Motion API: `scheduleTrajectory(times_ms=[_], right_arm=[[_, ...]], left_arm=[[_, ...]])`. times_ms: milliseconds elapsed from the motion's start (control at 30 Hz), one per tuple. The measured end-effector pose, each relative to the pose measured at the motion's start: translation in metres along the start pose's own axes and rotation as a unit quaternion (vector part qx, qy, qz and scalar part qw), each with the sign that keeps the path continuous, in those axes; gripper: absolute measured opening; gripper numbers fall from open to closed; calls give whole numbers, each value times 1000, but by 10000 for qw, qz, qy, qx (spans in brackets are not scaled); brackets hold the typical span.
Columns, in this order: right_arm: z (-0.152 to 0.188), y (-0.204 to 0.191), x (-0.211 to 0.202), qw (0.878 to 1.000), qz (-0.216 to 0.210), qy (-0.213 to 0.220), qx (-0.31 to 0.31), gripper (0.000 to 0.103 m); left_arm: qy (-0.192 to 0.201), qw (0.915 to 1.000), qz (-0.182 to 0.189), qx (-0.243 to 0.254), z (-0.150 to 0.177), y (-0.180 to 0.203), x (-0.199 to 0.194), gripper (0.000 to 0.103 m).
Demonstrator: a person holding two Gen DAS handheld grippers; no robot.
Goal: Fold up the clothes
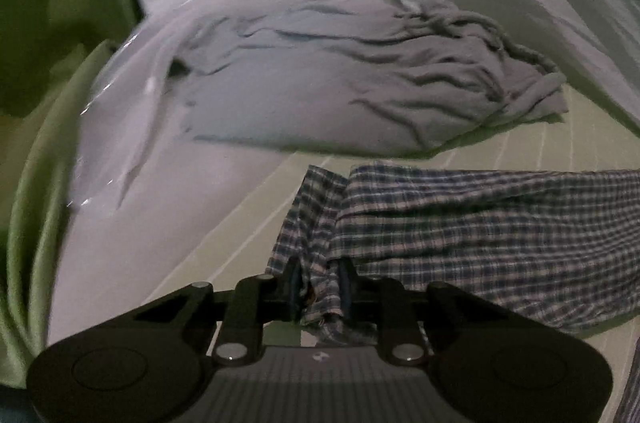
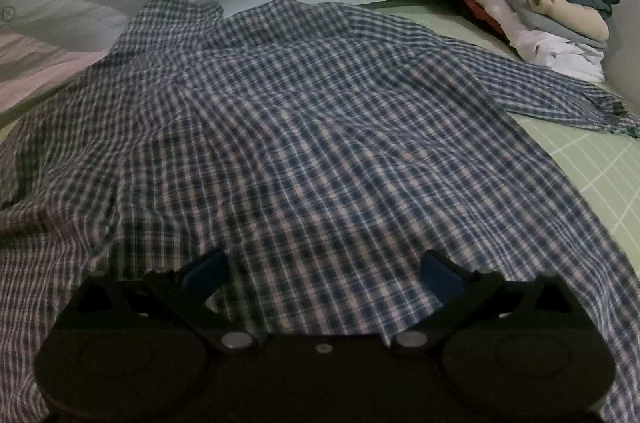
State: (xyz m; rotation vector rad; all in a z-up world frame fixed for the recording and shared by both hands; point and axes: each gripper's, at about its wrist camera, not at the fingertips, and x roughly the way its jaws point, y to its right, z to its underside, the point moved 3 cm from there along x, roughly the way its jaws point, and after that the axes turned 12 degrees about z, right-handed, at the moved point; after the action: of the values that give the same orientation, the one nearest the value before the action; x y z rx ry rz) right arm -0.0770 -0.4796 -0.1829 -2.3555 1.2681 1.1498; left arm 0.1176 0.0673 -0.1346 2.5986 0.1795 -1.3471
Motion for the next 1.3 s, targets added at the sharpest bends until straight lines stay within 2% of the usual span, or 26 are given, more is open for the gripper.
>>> scheduleTrajectory(times_ms=[100, 267, 400, 633, 700, 767, 833, 867, 900, 967, 1067, 1167, 1200, 1300], right_arm=[[-2, 2, 2, 10000, -3, -28, -9, 103], [-17, -1, 7, 9991, -74, -408, -101, 103], [-45, -26, 5, 9990, -393, -114, -160, 103], [-122, -115, 48, 9936, -818, 319, -706, 102], [-146, -145, 64, 9911, -967, 358, -841, 98], [-166, -178, 80, 9869, -1104, 397, -1109, 86], [-179, -207, 93, 9827, -1200, 402, -1352, 81], [-185, -221, 99, 9805, -1240, 399, -1469, 74], [-189, -233, 104, 9787, -1255, 383, -1578, 73], [-196, -252, 116, 9791, -1166, 357, -1631, 74], [-208, -261, 129, 9842, -1176, 347, -1275, 74], [-221, -273, 138, 9842, -1134, 416, -1291, 74], [-225, -276, 142, 9840, -1144, 414, -1300, 76], [-232, -284, 150, 9823, -1162, 391, -1417, 91]], left_arm=[[-20, 9999, 78, -122, 3, -2, -3, 35], [-47, 10000, 68, 48, -6, 1, -4, 59], [-153, 9999, 64, -19, -10, -2, 4, 64], [-228, 9997, 15, -116, -13, -4, 16, 66], [-212, 9997, 20, -125, -16, -6, 18, 68], [-189, 9996, 27, -199, -18, -8, 21, 69], [-159, 9996, 3, -228, -21, -8, 23, 70], [-145, 9996, -8, -231, -22, -8, 24, 70], [-130, 9996, -17, -238, -23, -7, 25, 71], [-112, 9996, -33, -256, -25, -7, 27, 72], [-84, 9995, -55, -289, -28, -7, 30, 75], [-69, 9994, -84, -338, -33, -8, 34, 80], [-66, 9993, -80, -362, -34, -8, 35, 80], [-45, 9992, -85, -387, -37, -9, 39, 84]])
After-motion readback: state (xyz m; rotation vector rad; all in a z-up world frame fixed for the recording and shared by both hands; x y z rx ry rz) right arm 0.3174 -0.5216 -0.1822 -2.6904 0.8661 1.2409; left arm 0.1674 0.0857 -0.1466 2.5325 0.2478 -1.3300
